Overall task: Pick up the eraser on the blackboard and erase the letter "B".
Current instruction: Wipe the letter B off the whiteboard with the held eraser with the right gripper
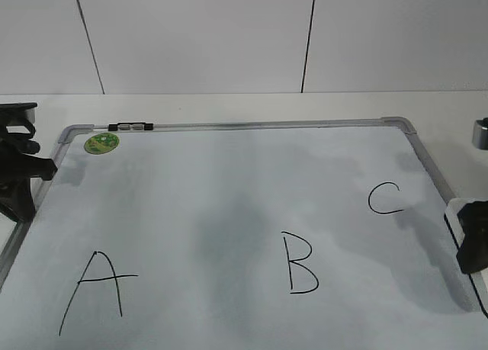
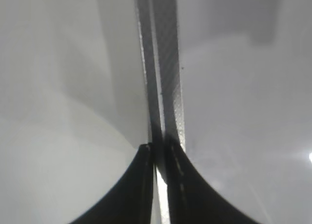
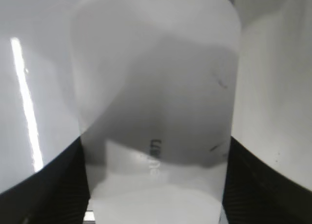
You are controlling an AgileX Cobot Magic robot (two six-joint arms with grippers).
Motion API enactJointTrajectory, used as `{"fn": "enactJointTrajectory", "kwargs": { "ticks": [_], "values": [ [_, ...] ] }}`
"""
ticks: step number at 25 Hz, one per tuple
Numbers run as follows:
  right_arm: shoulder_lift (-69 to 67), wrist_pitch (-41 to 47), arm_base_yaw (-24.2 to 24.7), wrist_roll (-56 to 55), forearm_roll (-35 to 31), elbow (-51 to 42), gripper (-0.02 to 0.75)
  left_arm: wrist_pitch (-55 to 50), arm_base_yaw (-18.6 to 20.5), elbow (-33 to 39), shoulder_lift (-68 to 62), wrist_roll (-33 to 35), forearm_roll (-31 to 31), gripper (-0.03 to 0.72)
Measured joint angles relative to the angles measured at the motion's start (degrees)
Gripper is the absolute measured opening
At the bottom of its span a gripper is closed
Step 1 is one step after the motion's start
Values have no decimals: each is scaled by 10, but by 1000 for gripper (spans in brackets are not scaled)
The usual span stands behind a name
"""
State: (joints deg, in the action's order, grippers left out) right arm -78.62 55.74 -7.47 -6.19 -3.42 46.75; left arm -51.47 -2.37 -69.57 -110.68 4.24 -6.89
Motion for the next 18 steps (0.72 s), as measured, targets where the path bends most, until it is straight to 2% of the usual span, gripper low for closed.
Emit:
{"fn": "enactJointTrajectory", "kwargs": {
  "ticks": [4,13,18],
  "values": [
    [-11,22,-11,11,-12,35,563,0,0,0,0,0,1,45],
    [-131,29,-128,13,-17,128,563,0,0,0,0,0,1,36],
    [-206,29,-167,12,-18,191,563,-1,0,0,0,0,1,36]
  ]
}}
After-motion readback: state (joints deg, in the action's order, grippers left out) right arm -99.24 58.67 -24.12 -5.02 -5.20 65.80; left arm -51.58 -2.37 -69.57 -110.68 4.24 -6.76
